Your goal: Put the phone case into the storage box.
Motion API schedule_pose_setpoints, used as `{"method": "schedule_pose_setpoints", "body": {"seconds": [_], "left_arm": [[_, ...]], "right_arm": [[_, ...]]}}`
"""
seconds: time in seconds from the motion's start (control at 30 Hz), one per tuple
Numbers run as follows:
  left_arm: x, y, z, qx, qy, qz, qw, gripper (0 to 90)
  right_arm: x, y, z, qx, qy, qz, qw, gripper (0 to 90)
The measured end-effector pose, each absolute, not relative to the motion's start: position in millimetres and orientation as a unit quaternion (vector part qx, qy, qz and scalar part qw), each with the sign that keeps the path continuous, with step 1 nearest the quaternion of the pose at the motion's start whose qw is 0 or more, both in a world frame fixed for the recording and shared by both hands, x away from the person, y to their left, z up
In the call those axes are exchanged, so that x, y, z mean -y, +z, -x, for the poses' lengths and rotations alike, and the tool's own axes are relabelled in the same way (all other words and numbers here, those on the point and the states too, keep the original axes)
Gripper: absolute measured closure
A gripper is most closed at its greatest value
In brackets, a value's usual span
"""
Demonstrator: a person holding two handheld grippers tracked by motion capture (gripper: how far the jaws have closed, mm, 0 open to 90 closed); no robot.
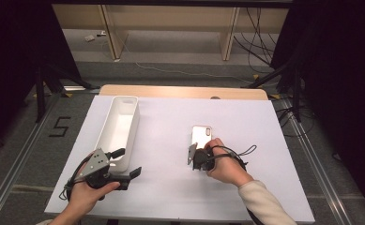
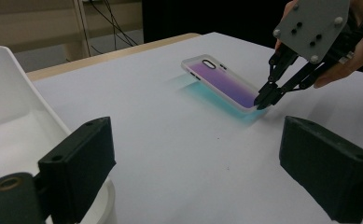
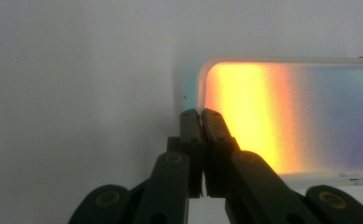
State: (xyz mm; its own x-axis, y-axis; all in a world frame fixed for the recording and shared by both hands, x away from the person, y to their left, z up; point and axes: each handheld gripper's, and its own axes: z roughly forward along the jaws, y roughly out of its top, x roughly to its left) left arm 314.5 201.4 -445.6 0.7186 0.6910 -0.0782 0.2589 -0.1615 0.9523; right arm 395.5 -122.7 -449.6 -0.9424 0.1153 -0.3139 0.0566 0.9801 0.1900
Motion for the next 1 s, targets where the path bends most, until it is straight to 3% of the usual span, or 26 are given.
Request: {"method": "schedule_pose_setpoints", "body": {"seconds": [1.0], "left_arm": [[-201,-446,-315,-0.322,0.194,-0.740,0.558,10.4]], "right_arm": [[103,-439,-374,-0.975,0.108,-0.022,0.194,89.1]]}}
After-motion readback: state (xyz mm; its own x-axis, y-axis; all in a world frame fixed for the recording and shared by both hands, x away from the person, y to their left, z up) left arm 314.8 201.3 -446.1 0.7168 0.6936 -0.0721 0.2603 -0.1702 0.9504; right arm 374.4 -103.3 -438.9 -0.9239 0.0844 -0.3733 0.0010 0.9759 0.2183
